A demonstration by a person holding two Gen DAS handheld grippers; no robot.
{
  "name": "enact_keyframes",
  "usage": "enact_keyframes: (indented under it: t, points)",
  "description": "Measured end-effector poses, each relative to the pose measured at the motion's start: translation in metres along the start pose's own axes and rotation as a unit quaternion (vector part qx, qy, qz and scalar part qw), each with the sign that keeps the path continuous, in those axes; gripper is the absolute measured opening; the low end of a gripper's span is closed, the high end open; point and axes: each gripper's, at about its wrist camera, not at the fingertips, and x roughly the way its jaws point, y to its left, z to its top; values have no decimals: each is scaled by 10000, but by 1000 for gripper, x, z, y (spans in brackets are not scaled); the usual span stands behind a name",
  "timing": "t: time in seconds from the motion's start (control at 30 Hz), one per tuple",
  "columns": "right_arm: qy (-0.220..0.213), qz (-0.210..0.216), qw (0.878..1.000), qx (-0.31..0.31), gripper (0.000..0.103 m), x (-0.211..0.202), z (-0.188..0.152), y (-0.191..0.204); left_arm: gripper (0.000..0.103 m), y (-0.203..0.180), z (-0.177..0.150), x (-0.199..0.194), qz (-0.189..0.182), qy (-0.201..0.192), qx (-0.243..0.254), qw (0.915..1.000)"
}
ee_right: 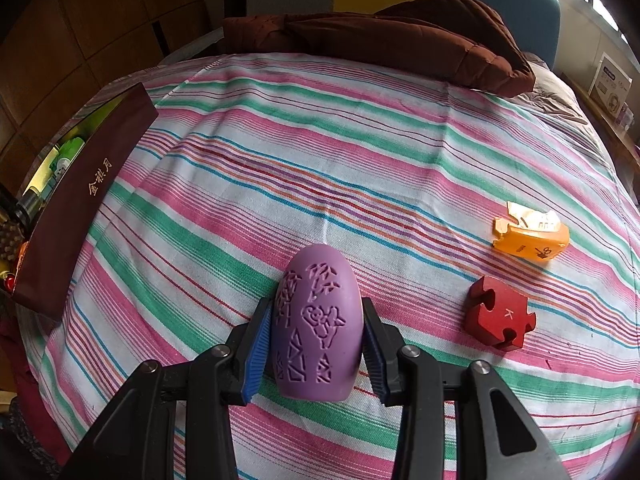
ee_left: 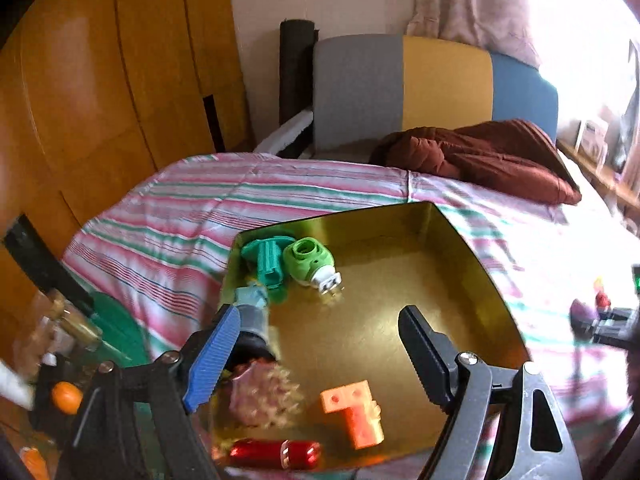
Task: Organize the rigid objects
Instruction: 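Carry the green-and-white plug into the gold tray and open the left tool, then carry the purple massager into the gold tray and open the right tool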
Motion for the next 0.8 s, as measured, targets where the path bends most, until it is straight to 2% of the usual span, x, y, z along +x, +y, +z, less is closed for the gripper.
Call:
enact_keyframes:
  t: [0.3,0.8]
  points:
    - [-3,-3,10000,7,42,0,0,0,86,6,-25,-15,1,92,-33,10000]
    - [-20,4,9999,148,42,1,-1,-1,87,21,-40,-9,81,239,-184,9995]
